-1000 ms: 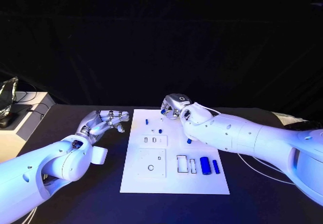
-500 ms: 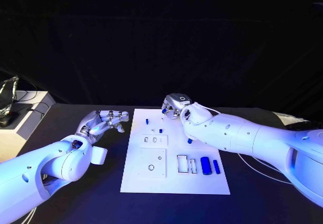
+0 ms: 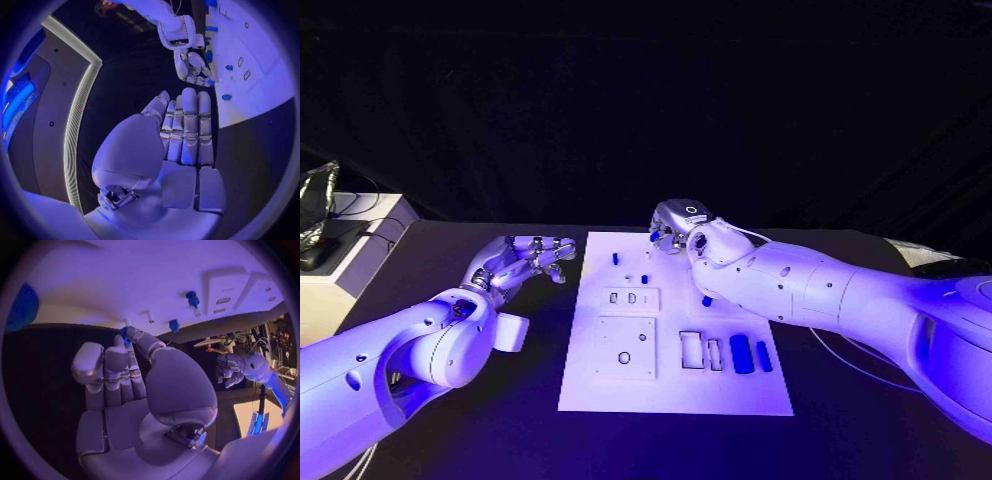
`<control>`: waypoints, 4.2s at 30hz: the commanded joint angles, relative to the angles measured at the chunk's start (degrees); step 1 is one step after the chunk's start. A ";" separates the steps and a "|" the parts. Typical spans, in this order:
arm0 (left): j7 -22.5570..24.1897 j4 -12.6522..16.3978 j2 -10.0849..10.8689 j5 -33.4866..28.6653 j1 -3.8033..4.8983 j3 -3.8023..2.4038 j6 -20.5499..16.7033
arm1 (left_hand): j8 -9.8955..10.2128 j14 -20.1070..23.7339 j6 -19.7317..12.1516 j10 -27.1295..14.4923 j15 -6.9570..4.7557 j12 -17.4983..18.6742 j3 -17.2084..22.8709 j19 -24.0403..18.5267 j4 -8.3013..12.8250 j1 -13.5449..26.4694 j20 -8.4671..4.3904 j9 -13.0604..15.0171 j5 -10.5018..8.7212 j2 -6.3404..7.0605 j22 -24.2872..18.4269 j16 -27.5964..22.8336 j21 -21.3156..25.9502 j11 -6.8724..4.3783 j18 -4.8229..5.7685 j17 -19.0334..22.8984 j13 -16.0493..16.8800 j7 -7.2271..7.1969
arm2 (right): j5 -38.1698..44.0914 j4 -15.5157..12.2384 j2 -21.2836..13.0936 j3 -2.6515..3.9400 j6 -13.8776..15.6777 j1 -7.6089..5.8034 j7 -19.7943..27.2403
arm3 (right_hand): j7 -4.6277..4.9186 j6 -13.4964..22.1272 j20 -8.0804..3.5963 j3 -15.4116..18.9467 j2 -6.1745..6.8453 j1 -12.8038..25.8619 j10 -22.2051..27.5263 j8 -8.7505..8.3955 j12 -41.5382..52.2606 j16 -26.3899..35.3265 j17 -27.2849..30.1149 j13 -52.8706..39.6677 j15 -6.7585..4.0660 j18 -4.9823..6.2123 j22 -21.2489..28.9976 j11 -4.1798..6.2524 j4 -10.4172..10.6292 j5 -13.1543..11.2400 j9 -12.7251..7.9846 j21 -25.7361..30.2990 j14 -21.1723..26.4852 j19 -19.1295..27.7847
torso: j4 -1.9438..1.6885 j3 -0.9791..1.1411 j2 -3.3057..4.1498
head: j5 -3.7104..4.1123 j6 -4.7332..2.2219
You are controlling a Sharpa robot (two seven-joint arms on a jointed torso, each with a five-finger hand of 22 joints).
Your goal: Assemble the parts on the task board
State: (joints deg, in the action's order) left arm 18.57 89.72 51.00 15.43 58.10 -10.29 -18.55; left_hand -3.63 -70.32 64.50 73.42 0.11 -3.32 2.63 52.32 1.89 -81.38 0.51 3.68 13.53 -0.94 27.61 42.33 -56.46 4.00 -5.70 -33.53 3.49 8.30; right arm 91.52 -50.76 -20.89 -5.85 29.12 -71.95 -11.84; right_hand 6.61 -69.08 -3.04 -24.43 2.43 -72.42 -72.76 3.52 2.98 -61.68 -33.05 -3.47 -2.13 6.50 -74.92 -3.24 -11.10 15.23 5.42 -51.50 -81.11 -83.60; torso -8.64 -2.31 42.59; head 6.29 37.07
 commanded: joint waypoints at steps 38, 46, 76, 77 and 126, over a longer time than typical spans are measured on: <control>0.16 -0.03 -0.05 0.27 0.08 -0.21 0.97 | -0.12 0.53 -0.55 -0.54 -0.07 -0.20 0.42 -0.50 -0.03 0.02 0.09 0.08 0.08 0.83 -0.19 0.37 -0.26 -0.01 -1.13 0.31 0.08 -0.07 | -1.46 -0.16 -0.28 -0.16 1.27 0.07 2.20 | 0.21 11.87 2.66 15.03 4.03 -5.06 14.46 0.04 0.37 5.53 3.15 0.09 2.25 5.16 2.03 -3.46 5.80 0.07 -1.68 26.31 -0.27 -2.38 | 0.07 -0.02 0.08 | -0.68 0.26; 0.31 -0.38 0.02 0.27 0.07 -0.20 1.02 | -0.12 0.53 -0.55 -0.54 -0.07 -0.20 0.42 -0.50 -0.03 0.02 0.09 0.08 0.08 0.83 -0.19 0.37 -0.26 -0.01 -1.13 0.31 0.08 -0.07 | -5.83 -8.57 -6.93 0.35 6.11 -0.14 3.64 | 1.60 10.20 2.11 13.46 3.61 -4.97 9.19 0.01 0.23 5.13 3.16 0.06 1.62 4.71 0.89 -2.55 5.34 0.93 -1.69 25.76 -0.50 -2.91 | 0.71 0.22 -0.01 | -0.75 -0.35; 0.99 -1.84 -0.97 0.23 -0.04 -0.19 2.17 | -0.12 0.63 -0.62 -0.48 -0.06 -0.22 0.43 -0.60 -0.03 0.07 0.12 0.08 0.07 0.96 -0.27 0.43 -0.27 -0.02 -1.10 0.43 0.10 -0.10 | -20.81 -14.57 -20.63 1.07 -6.92 -1.26 0.74 | 1.98 10.92 0.36 21.72 5.68 -3.47 -1.29 0.49 65.42 -11.33 -21.17 -72.68 0.17 -1.10 -9.13 0.86 10.75 2.47 -1.40 -15.12 -0.89 -3.50 | 1.86 0.70 -0.10 | 0.03 -0.56; 0.99 -1.85 -0.99 0.23 -0.04 -0.19 2.17 | -0.12 0.63 -0.62 -0.48 -0.06 -0.22 0.43 -0.60 -0.03 0.07 0.12 0.08 0.07 0.96 -0.27 0.43 -0.27 -0.02 -1.10 0.43 0.10 -0.10 | -20.84 -14.26 -20.46 1.07 -7.24 -1.28 0.51 | 1.98 10.91 0.39 21.70 5.74 -3.44 -1.34 0.49 65.41 -11.34 -21.33 -72.79 0.18 -1.09 -9.14 0.85 10.84 2.47 -1.40 -15.23 -0.91 -3.49 | 1.83 0.67 -0.11 | 0.07 -0.49; 0.46 -1.96 -0.79 0.38 -0.04 -0.19 2.34 | -0.12 0.72 -0.67 -0.54 -0.05 -0.22 0.50 -0.68 -0.03 -0.01 0.11 0.08 0.08 0.90 -0.34 0.60 -0.38 -0.01 -1.08 0.54 0.09 -0.08 | -23.03 -5.75 -14.37 1.03 -13.72 -1.36 -1.05 | 1.63 9.60 0.25 21.43 3.77 -1.46 -1.43 0.56 65.06 -11.41 -22.82 -73.21 0.00 -1.39 -9.38 1.12 11.20 6.21 -1.39 -16.54 -1.13 -3.32 | 1.76 0.84 0.28 | -0.17 0.82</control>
State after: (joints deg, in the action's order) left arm 18.63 87.60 50.25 15.57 58.07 -10.43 -17.24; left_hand -3.63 -69.91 64.29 73.42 0.12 -3.32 2.79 52.12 1.73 -81.38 0.71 3.67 13.53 -0.48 27.32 42.55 -56.64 4.00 -5.70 -33.04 3.51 8.09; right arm 68.70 -56.50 -35.28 -4.74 17.94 -73.48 -12.99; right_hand 8.24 -58.97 -2.85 -2.99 6.91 -73.73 -74.19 3.89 68.19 -72.89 -55.81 -74.91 -2.31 4.69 -74.91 -2.41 0.57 21.20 3.92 -67.73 -82.12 -84.01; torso -6.95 -1.46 42.89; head 6.14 37.78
